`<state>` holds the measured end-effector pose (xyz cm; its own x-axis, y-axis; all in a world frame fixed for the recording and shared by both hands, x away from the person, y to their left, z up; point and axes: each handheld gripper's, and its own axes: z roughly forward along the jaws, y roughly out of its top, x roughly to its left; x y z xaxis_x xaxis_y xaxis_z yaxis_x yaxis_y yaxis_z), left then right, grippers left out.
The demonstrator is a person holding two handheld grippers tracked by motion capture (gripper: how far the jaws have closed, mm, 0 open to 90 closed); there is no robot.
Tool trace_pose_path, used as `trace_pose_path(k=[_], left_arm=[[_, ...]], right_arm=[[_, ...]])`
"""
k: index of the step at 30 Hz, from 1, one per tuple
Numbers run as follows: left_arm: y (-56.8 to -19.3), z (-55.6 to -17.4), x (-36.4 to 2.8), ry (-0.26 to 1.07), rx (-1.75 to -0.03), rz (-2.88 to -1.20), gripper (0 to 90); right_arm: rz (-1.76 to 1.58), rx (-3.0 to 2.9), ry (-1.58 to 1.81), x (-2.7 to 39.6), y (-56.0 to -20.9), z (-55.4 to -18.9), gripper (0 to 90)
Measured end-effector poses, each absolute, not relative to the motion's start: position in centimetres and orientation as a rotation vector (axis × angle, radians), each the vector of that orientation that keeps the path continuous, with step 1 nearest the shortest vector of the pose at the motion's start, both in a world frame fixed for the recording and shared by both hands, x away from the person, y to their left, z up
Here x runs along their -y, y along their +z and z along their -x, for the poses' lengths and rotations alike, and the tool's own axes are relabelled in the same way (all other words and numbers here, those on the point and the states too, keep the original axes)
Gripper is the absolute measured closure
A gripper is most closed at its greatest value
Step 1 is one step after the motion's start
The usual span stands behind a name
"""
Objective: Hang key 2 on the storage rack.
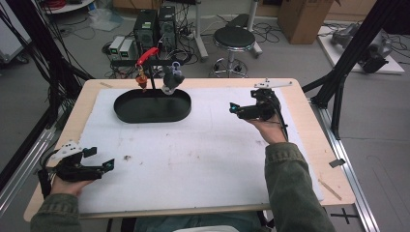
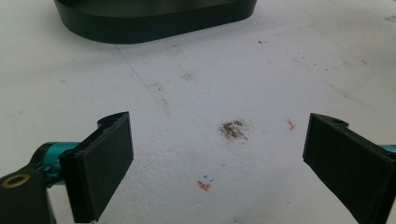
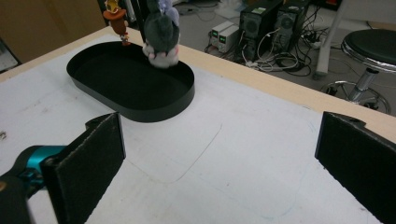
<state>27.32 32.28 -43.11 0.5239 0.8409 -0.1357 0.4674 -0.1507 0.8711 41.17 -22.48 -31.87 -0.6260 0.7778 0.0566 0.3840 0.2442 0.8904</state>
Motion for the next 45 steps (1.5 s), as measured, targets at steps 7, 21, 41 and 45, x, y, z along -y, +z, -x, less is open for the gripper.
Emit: trace_pose_path(k=[7, 21, 41, 45], left_arm=[[-43.1, -27.3, -32.3, 0.481, -1.095, -1.794, 8.9], [-43.3, -27.3, -32.3, 0.479, -1.098, -1.807, 8.9], [-43.4, -27.3, -32.3, 0.476, -1.099, -1.816, 8.9], [-43.4, -27.3, -32.3, 0.475, -1.101, -1.815, 8.9]], right_arm=[[-1.082, -2.126, 1.329, 23.7, -33.5, -40.2, 0.5], [-1.161, -2.048, 1.310, 27.3, -35.9, -38.4, 0.5], [-1.217, -1.851, 1.447, 32.2, -39.0, -35.1, 0.5], [-1.204, -1.825, 1.445, 32.7, -39.6, -34.5, 0.5]])
